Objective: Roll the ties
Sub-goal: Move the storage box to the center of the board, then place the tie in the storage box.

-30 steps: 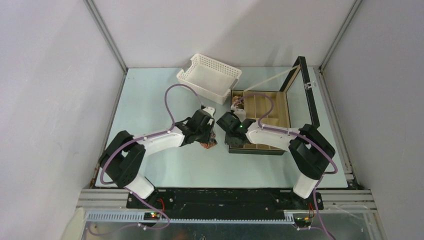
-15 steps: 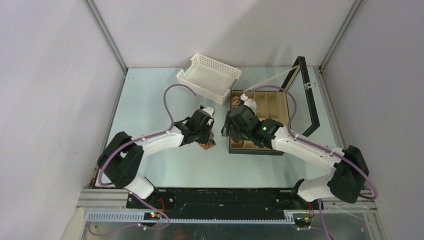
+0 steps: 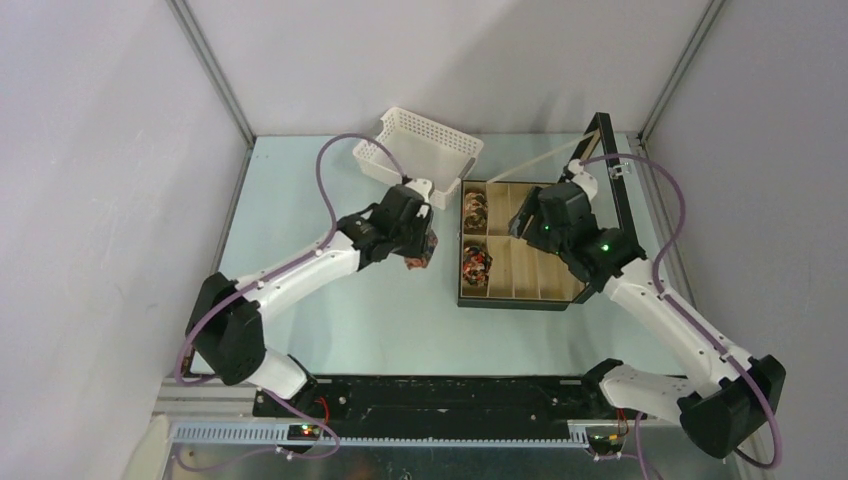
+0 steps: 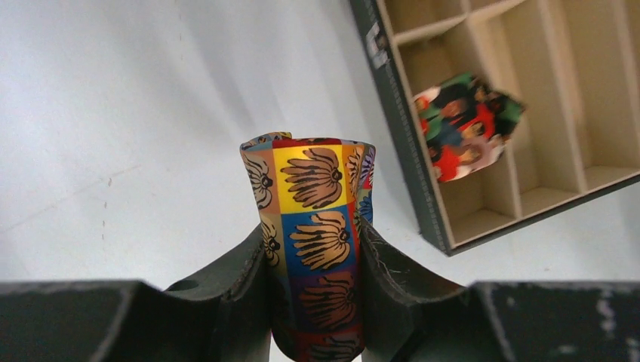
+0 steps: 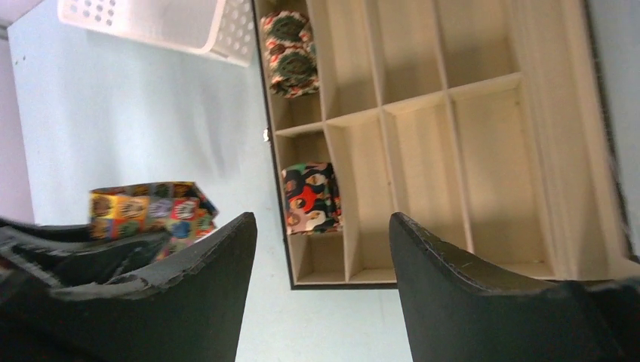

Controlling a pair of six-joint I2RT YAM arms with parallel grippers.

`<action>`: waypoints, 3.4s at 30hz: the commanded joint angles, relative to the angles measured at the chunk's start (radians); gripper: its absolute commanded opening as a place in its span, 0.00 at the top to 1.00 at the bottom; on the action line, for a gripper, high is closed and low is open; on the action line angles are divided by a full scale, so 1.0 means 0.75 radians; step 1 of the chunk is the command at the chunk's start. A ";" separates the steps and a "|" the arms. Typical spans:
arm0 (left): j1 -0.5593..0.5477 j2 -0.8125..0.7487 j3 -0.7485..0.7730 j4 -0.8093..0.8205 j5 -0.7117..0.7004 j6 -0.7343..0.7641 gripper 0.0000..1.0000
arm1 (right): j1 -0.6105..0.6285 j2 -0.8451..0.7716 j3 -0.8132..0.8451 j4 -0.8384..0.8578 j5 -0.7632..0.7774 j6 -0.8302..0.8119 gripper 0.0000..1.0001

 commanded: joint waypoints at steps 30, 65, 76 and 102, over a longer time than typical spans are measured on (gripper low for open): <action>-0.085 0.900 1.309 0.188 0.392 -0.361 1.00 | -0.398 -0.450 -0.134 -0.185 -0.089 -0.137 0.32; -0.088 1.011 1.121 0.173 0.052 -0.451 1.00 | -0.433 -0.470 -0.220 -0.161 -0.152 -0.118 0.32; -0.086 1.043 1.147 0.101 0.001 -0.418 1.00 | -0.433 -0.467 -0.230 -0.150 -0.164 -0.114 0.32; -0.154 1.290 1.512 -0.238 -0.222 -0.347 1.00 | -0.432 -0.477 -0.256 -0.151 -0.173 -0.116 0.32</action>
